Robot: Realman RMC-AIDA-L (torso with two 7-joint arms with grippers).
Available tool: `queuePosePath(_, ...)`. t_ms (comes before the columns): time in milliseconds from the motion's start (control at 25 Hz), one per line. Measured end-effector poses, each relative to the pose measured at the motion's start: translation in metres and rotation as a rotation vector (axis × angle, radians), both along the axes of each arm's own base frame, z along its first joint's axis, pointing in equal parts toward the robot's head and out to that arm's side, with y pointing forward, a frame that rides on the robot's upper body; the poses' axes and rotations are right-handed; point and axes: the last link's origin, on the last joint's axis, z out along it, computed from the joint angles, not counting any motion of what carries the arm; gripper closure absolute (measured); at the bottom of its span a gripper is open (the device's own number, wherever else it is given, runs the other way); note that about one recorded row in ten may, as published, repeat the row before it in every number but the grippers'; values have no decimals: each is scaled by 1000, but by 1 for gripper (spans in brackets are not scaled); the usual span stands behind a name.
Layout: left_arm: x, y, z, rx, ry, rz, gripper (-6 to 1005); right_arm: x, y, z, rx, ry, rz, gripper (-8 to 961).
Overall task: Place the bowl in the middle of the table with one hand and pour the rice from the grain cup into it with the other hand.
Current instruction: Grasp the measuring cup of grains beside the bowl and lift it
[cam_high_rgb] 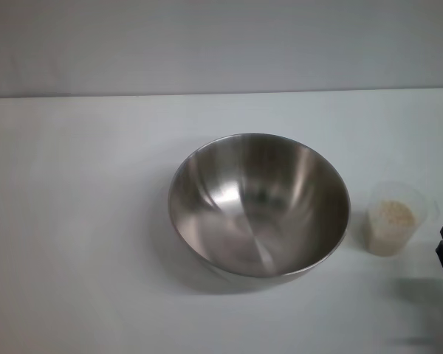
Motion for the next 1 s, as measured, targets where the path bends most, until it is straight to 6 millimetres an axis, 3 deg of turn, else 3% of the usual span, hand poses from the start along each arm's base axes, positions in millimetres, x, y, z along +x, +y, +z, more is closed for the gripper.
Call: queuePosePath(1000, 4, 3, 2, 13, -5, -6, 236, 7, 21, 1, -49, -20, -9, 318)
